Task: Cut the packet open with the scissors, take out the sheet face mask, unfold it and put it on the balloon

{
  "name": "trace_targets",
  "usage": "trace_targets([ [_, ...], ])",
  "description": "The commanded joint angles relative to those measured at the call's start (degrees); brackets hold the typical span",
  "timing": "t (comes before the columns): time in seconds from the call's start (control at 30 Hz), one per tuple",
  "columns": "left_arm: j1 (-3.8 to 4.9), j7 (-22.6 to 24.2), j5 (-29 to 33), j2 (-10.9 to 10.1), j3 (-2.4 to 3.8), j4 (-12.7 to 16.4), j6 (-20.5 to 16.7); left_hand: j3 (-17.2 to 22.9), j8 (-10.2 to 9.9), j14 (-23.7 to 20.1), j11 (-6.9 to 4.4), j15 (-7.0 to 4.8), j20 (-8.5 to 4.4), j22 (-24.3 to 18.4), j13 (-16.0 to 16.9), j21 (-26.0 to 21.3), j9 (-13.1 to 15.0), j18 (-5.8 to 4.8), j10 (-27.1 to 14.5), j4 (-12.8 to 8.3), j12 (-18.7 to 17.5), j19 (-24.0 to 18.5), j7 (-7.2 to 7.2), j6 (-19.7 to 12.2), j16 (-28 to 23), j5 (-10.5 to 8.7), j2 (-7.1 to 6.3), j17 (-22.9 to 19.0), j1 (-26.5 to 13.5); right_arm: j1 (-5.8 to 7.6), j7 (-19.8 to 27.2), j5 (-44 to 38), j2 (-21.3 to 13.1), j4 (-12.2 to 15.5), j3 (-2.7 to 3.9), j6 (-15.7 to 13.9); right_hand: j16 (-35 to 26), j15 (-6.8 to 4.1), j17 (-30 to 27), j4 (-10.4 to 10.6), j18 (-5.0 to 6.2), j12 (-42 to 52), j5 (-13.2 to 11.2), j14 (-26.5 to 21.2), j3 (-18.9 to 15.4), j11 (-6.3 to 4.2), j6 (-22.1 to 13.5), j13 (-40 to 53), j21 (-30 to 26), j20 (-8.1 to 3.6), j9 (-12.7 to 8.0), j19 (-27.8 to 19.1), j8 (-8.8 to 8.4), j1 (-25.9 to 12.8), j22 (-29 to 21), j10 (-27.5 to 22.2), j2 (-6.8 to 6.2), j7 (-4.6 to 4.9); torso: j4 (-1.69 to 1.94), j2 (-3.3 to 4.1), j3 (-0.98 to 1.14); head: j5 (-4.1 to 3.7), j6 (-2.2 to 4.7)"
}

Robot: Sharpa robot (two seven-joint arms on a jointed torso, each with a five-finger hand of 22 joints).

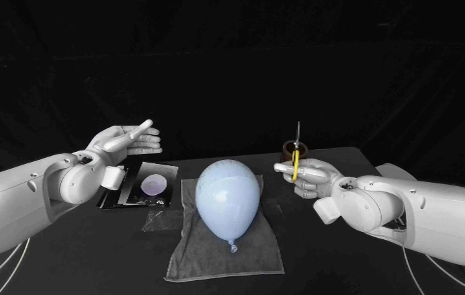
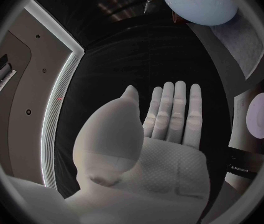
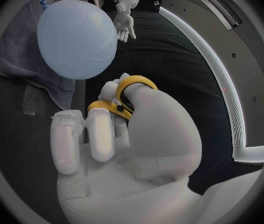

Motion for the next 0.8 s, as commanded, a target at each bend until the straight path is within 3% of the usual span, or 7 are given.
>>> trace_targets([
  [0.03, -0.05, 0.7, 0.5, 0.2, 0.05, -0.1, -0.3, -0.4, -0.4, -0.4, -0.02, -0.01, -0.16, -0.1, 0.1, 0.4, -0.1, 0.79, 0.4, -0.1, 0.0, 0.3, 0.05, 0.4, 0.3, -0.05, 0.12, 0.0, 0.6, -0.16, 0.8, -0.1, -0.1, 0.5, 0.07, -4.2, 2.9, -0.71, 9.9, 1.5, -0.36, 60.5, 0.0, 4.3, -1.3, -6.07, -2.0, 19.3, 0.4, -0.42, 23.2, 6.1, 9.34, -1.5, 15.1, 17.0, 0.25, -0.27, 0.03, 0.04, -0.05, -0.28, -0.15],
  [0.3, -0.13, 0.5, 0.5, 0.2, 0.04, -0.2, -0.4, -0.6, -0.6, -0.6, -0.04, -0.03, -0.17, -0.1, 0.1, 0.4, -0.3, 0.79, 0.5, -0.1, -0.1, 0.3, 0.04, 0.6, 0.7, -0.05, 0.49, 0.1, 1.7, -0.35, -0.7, -2.5, -0.1, 1.1, 0.07, -7.6, 5.2, -0.88, 17.0, 4.5, -0.36, 60.5, 0.0, 6.3, -4.7, -6.71, 0.4, 19.3, 0.4, -0.59, 34.2, 6.1, 18.89, -4.7, 15.1, 17.0, -0.01, -1.28, 0.10, -0.01, -0.06, -0.32, -0.46],
  [0.47, -0.14, 0.3, 0.5, 0.2, 0.04, -0.2, -0.2, -0.7, -0.7, -0.6, -0.03, -0.02, -0.17, -0.1, 0.0, 0.4, -0.3, 0.79, 0.4, -0.1, -0.2, 0.3, 0.05, 0.6, 0.8, -0.05, 0.67, 0.1, 2.0, -0.37, -1.8, -2.5, 0.1, 1.4, 0.07, -8.5, 5.2, -1.08, 17.0, 5.6, -0.36, 60.5, 0.0, 6.3, -4.0, -6.99, 0.1, 19.3, 0.4, -0.72, 34.6, 6.1, 17.91, -4.3, 15.1, 17.0, 2.98, -1.65, 0.10, -0.02, -0.09, -0.10, -0.66],
  [0.57, -0.15, 0.2, 0.5, 0.2, 0.04, -0.1, 0.1, -0.7, -0.8, -0.7, -0.04, -0.02, -0.17, -0.1, 0.0, 0.4, -0.4, 0.79, 0.4, -0.1, -0.2, 0.3, 0.01, 0.6, 0.9, -0.05, 0.75, 0.1, 2.4, -0.38, -1.8, -1.5, 0.1, 1.5, 0.08, -6.9, 5.2, -0.95, 17.0, 8.5, -0.36, 60.5, 0.1, 6.3, -3.9, -6.68, -2.7, 19.3, 0.4, -0.73, 32.5, 6.1, 12.89, -6.3, 15.1, 17.0, 5.91, -1.22, 0.09, -0.01, -0.06, 0.15, -0.84],
  [0.6, -0.15, 0.2, 0.4, 0.2, 0.04, -0.1, 0.2, -0.8, -0.8, -0.8, -0.05, -0.02, -0.17, -0.2, 0.0, 0.4, -0.5, 0.79, 0.4, -0.1, -0.2, 0.3, -0.01, 0.6, 0.9, -0.05, 0.80, 0.1, 2.6, -0.38, -1.7, -1.3, 0.1, 1.6, 0.08, -6.5, 5.2, -0.58, 17.0, 10.5, -0.36, 60.5, 0.3, 6.3, -2.9, -5.87, -5.9, 19.3, 0.4, -0.58, 30.2, 6.1, 8.60, -7.1, 15.1, 17.0, 8.85, -0.28, 0.09, -0.02, -0.05, 0.19, -0.85],
  [0.7, -0.15, 0.1, 0.4, 0.1, 0.03, 0.2, 0.3, -0.8, -0.9, -0.9, -0.06, -0.02, -0.16, -0.2, 0.0, 0.4, -0.5, 0.78, 0.4, -0.2, -0.3, 0.3, -0.03, 0.6, 1.0, -0.05, 0.83, 0.1, 3.0, -0.38, -1.2, -0.1, 0.2, 1.7, 0.08, -5.0, 5.2, 2.17, 17.0, 7.0, -0.36, 60.5, 0.1, 6.3, 2.4, -2.79, -9.0, 19.3, 0.4, 0.86, 21.5, 6.1, -2.92, -1.7, 15.1, 17.0, 11.49, 3.57, 0.09, -0.03, -0.06, 0.46, -0.99],
  [0.8, -0.16, 0.1, 0.3, 0.0, 0.02, 0.5, 0.4, -0.9, -1.0, -0.9, -0.06, -0.02, -0.16, -0.2, 0.0, 0.4, -0.6, 0.78, 0.3, -0.2, -0.3, 0.3, -0.02, 0.6, 1.1, -0.05, 0.87, 0.1, 3.3, -0.38, -0.6, 0.7, 0.2, 1.7, 0.09, -4.2, 5.2, 3.49, 17.0, 4.7, -0.36, 60.5, 0.1, 6.3, 4.8, -1.47, -6.8, 19.3, 0.4, 1.70, 17.1, 6.1, -7.22, -1.9, 15.1, 17.0, 11.23, 4.73, 0.10, 0.01, -0.06, 1.22, -1.21],
])
